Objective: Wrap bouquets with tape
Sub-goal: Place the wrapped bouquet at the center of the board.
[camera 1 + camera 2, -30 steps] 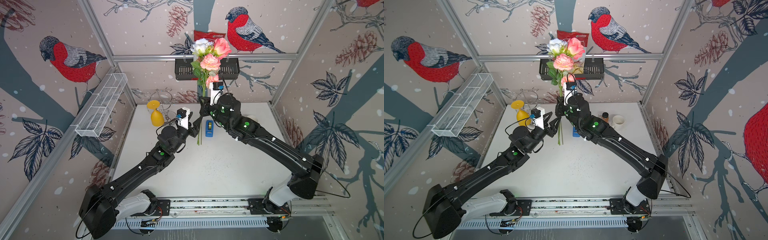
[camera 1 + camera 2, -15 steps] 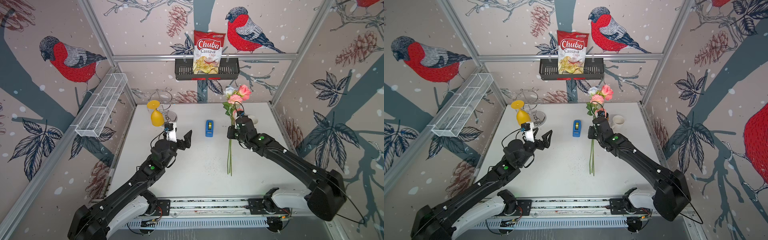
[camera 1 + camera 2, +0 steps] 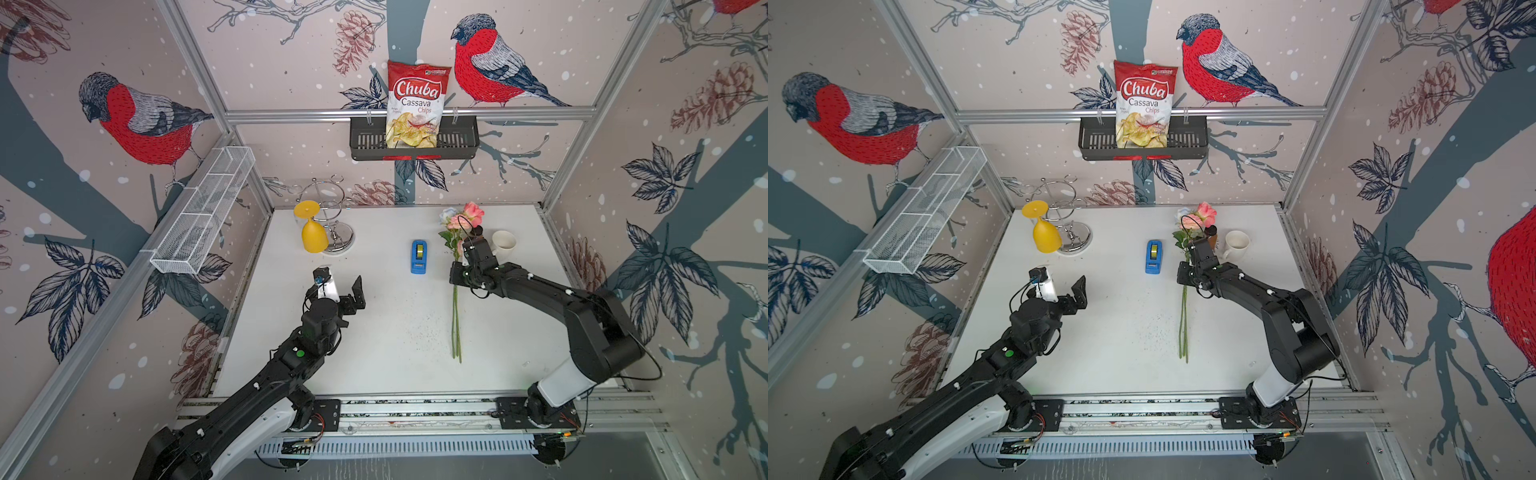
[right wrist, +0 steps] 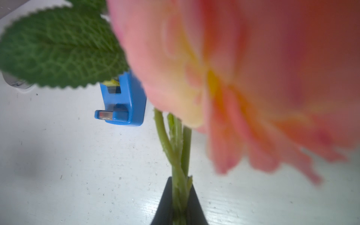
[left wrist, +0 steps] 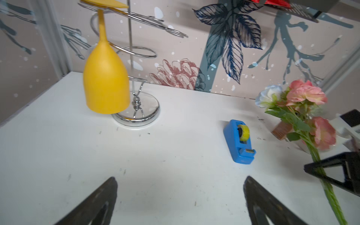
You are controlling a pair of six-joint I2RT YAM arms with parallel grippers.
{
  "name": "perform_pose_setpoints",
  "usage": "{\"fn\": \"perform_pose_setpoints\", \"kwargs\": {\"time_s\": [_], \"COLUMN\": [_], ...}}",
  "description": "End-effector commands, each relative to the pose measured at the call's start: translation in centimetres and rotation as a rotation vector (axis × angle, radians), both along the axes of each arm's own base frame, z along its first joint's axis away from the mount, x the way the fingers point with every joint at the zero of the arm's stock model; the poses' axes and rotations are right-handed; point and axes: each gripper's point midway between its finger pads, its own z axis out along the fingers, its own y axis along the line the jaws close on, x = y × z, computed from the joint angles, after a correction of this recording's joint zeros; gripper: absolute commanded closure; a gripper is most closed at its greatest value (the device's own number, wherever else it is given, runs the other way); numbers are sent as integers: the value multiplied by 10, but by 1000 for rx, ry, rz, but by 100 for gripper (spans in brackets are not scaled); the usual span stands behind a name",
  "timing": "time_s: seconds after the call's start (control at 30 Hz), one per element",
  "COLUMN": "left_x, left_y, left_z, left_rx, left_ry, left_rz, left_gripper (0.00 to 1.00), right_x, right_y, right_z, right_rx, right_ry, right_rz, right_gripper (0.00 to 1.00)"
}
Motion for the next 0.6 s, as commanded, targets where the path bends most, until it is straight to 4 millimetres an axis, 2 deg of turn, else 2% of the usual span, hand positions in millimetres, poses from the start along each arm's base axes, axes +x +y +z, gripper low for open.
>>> {"fn": "perform_pose_setpoints", "kwargs": {"time_s": [0.0,0.17,0.33,0.43,0.57], "left_x": [0,-2,-5,-2,1], "left_y": [24,24,35,39,57], "left_z": [-2,-3,1,5,9], "left_rx": [24,74,138,160,192], "left_ry": [-24,-78,-165,-183,-190], "left_rz": [130,109,148,164,279], "left_gripper": [0,1,1,0,0], "right_x": [8,6,5,3,-7], "right_y": [5,3,7,9,3], "right_z": [-6,-29,-29,-7,45], "right_rx": [12,-11,6,28,51], "right_ry": [-2,42,50,20,-81], "right_rz": [4,7,16,27,24], "right_gripper": [95,86,67,46,35]}}
